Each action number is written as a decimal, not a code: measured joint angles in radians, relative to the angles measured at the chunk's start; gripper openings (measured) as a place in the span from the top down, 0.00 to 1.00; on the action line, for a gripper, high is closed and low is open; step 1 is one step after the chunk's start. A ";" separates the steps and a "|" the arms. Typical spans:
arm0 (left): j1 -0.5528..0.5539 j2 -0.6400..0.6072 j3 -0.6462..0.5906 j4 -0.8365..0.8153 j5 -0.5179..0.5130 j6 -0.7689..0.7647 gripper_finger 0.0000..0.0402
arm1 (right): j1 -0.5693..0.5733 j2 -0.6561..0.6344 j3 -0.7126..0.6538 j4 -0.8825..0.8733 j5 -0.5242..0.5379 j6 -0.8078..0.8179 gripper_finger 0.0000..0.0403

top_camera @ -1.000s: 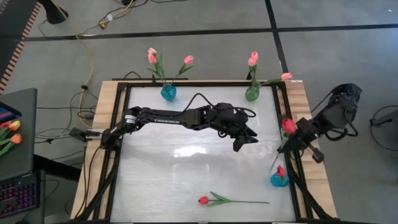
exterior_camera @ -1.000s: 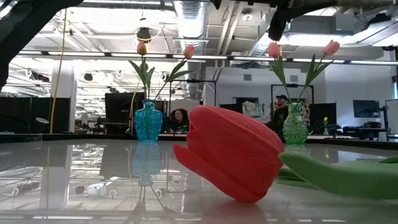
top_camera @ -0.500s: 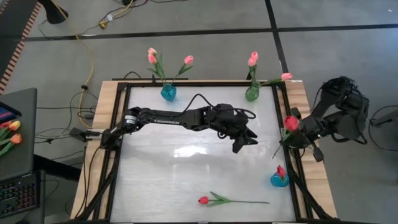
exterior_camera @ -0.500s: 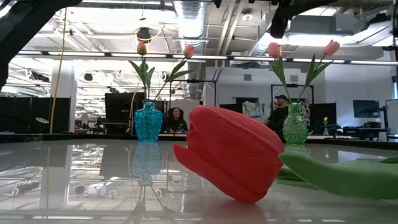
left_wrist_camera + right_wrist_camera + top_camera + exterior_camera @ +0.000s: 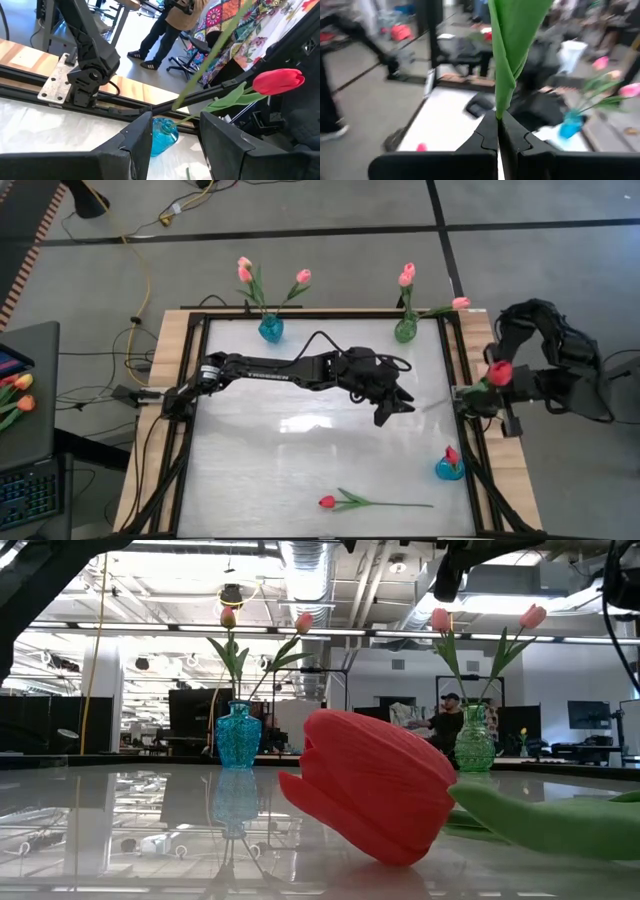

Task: Sort flowers into vase by color
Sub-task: Put the left red tulip into the right blue vase

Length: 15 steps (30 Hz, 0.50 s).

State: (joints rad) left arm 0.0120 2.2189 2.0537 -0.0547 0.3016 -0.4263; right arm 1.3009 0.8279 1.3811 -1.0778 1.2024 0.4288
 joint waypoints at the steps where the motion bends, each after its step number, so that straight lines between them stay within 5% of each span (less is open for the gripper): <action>1: 0.000 0.000 0.000 0.000 0.000 0.000 0.62 | 0.001 -0.003 0.000 0.026 0.033 -0.022 0.94; 6: 0.000 0.000 0.000 0.000 0.000 0.000 0.62 | 0.000 -0.012 0.000 0.261 0.024 -0.205 0.93; 10: 0.000 0.000 0.000 0.000 -0.001 0.007 0.62 | 0.000 -0.009 0.001 0.433 -0.126 -0.346 0.94; 15: 0.000 0.000 0.000 0.000 -0.002 0.027 0.62 | 0.035 -0.010 0.001 0.419 -0.328 -0.232 0.93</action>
State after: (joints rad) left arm 0.0118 2.2189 2.0537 -0.0547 0.2993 -0.3995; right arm 1.3363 0.8183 1.3823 -0.6589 0.8746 0.1972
